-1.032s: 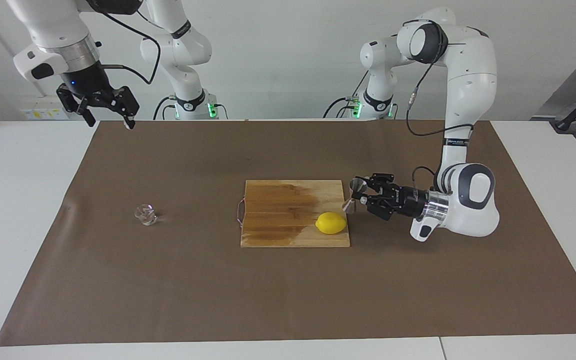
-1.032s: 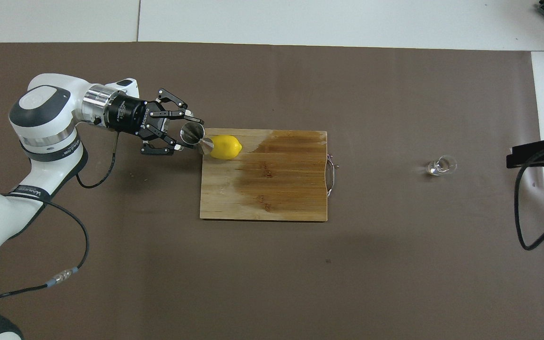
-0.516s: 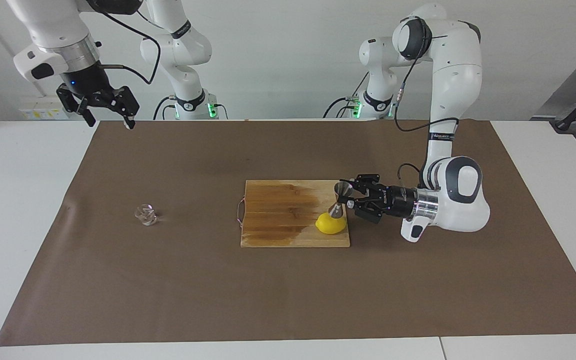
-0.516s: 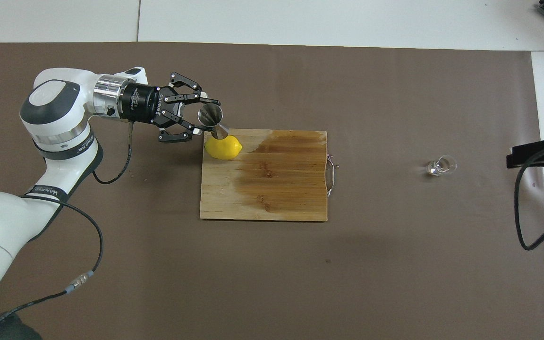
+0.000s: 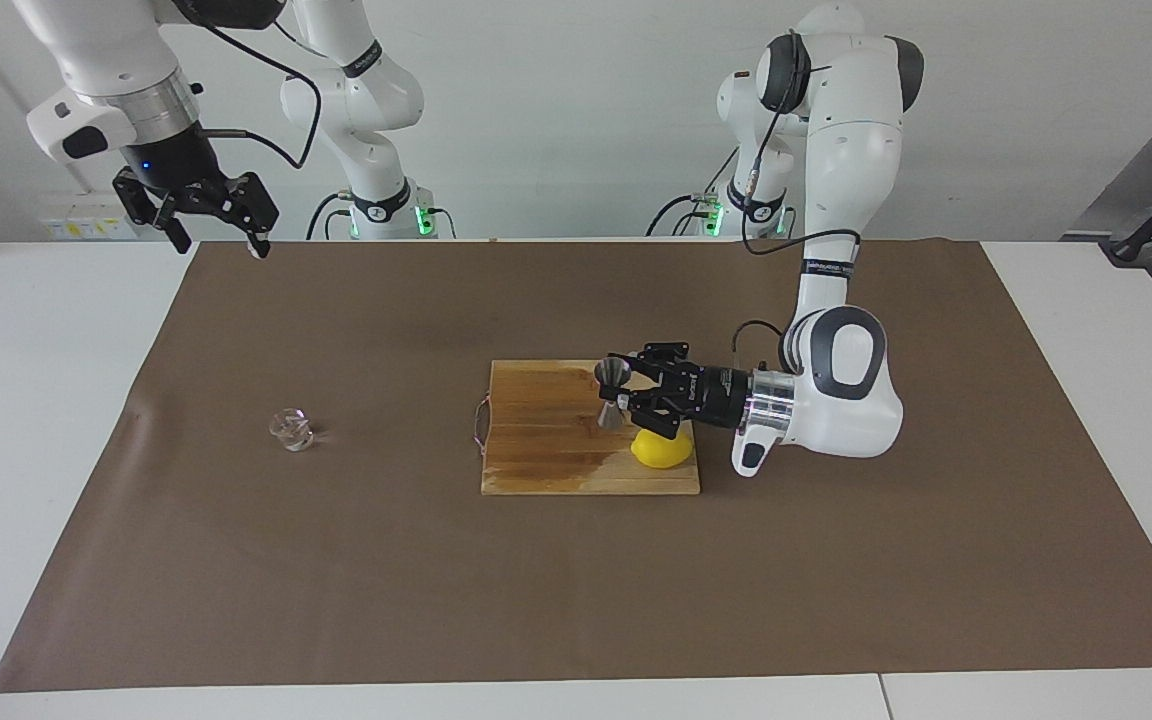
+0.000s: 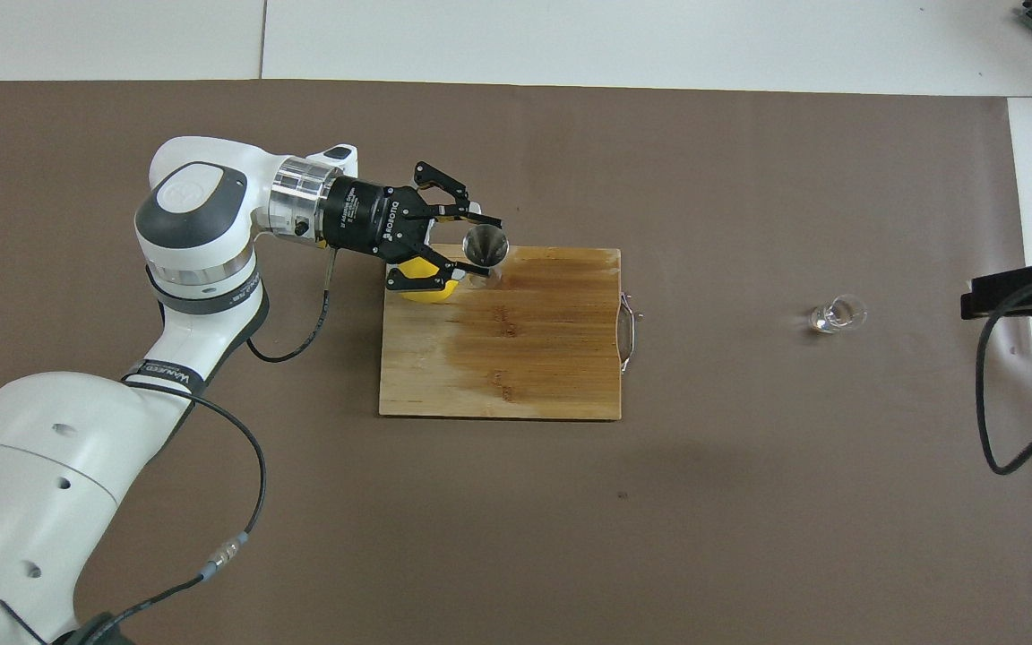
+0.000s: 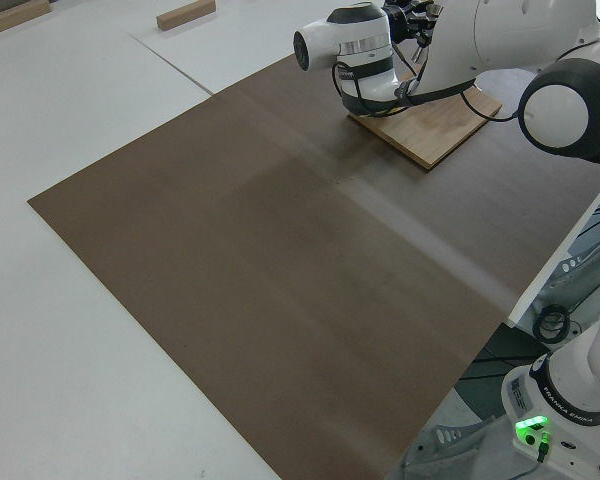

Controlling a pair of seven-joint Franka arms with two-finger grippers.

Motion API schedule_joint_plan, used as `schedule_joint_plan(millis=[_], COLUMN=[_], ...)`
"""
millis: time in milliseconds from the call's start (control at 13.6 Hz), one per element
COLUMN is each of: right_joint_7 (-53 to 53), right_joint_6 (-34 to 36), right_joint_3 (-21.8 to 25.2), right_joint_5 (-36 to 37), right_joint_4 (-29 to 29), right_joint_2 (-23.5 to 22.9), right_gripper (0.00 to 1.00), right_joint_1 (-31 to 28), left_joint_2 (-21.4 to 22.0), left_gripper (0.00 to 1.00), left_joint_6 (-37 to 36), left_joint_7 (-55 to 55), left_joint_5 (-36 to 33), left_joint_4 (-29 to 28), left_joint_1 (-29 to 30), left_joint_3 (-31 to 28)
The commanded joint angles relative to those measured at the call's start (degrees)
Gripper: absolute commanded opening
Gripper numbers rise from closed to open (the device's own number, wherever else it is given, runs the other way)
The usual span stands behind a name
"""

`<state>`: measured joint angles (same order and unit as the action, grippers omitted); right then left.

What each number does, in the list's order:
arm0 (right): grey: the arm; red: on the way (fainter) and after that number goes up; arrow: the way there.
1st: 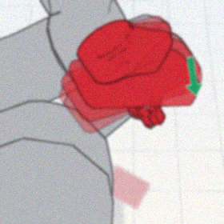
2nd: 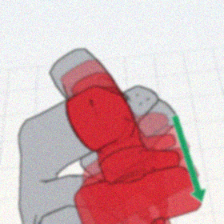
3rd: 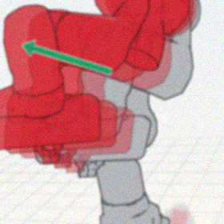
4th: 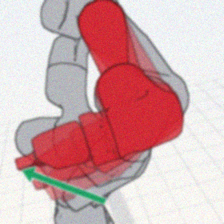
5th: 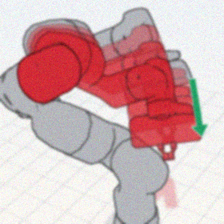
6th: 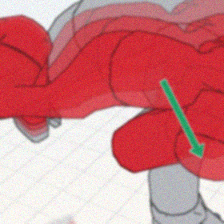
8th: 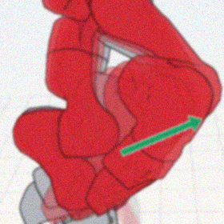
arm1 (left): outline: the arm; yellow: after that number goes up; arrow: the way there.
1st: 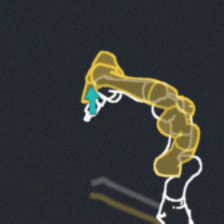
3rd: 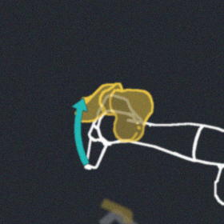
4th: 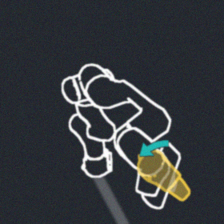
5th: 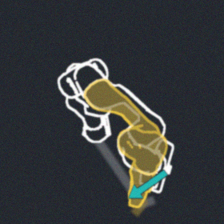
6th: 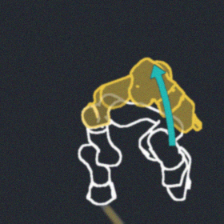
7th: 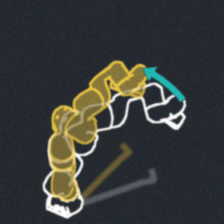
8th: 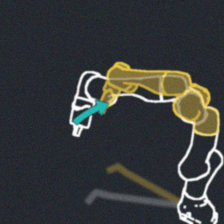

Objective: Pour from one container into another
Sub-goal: 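Lower the metal cup onto the board near its metal handle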

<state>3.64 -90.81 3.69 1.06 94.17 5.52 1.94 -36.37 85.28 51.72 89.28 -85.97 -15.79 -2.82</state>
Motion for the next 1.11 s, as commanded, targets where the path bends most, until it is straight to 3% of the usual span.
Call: schedule_joint_plan(millis=[0, 1032], right_joint_7=[0.3, 0.3], right_joint_6=[0.2, 0.2], right_joint_3=[-0.3, -0.3], right_joint_5=[0.2, 0.2], right_joint_4=[0.4, 0.4], right_joint_2=[0.7, 0.7], right_gripper=[1.0, 1.0], right_joint_1=[-0.2, -0.2], left_joint_2=[0.9, -2.4], left_gripper=[0.41, 0.44], left_joint_6=[2.7, 15.0], left_joint_7=[-1.0, -12.9], left_joint_5=[2.6, 9.9], left_joint_4=[-2.6, -5.6], left_joint_1=[-2.6, -12.7], left_joint_3=[-1.2, -1.4])
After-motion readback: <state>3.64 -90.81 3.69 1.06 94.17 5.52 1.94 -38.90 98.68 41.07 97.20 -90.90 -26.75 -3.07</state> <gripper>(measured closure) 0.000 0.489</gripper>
